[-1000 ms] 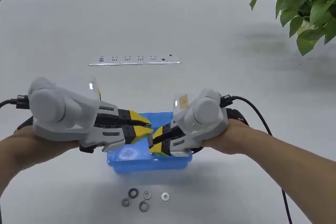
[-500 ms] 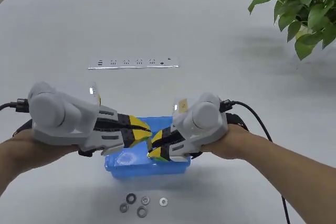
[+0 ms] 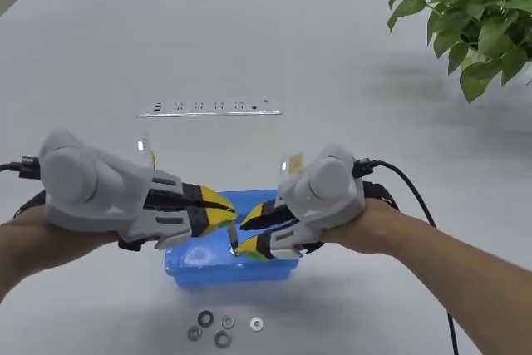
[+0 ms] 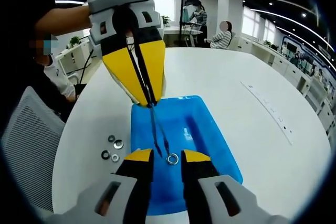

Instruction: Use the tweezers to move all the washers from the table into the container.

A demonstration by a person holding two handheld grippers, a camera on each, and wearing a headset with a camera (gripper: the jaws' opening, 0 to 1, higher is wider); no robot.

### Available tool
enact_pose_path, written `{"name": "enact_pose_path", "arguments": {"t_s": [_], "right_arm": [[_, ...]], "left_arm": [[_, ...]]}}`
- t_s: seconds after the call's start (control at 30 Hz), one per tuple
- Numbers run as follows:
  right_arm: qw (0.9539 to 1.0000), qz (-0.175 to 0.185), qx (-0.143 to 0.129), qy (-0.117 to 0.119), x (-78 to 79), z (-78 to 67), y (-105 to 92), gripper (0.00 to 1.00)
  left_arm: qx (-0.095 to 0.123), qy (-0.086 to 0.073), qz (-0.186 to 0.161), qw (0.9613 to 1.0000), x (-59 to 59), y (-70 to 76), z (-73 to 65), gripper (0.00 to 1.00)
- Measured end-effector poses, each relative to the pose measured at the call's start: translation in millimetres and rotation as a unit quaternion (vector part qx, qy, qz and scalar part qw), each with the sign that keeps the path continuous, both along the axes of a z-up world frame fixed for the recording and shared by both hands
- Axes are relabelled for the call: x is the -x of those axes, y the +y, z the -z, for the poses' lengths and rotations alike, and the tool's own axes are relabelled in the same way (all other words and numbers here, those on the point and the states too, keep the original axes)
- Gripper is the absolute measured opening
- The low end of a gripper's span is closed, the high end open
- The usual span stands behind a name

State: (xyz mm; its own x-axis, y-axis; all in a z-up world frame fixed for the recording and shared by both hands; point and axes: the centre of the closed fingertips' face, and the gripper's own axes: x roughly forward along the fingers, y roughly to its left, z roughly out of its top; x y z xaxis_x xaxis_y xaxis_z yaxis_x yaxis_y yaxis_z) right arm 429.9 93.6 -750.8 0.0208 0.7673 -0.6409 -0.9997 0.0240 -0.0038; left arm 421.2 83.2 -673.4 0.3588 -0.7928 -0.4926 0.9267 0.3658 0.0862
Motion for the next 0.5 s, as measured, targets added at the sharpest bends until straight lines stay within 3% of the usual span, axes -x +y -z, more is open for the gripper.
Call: {"name": "enact_pose_path", "arguments": {"t_s": [0.43, 0.5], "right_arm": [[0.9995, 0.029, -0.013, -0.01, 4.2, -24.1, -18.6, 0.34], [0.9993, 0.035, -0.009, -0.012, 4.7, -25.7, -22.7, 0.37]], "left_arm": [[-0.006, -0.018, -0.004, 0.9998, 1.6, 1.9, -22.7, 0.06], [-0.015, -0.019, -0.002, 0.9997, 3.1, 2.1, -23.6, 0.06]]}}
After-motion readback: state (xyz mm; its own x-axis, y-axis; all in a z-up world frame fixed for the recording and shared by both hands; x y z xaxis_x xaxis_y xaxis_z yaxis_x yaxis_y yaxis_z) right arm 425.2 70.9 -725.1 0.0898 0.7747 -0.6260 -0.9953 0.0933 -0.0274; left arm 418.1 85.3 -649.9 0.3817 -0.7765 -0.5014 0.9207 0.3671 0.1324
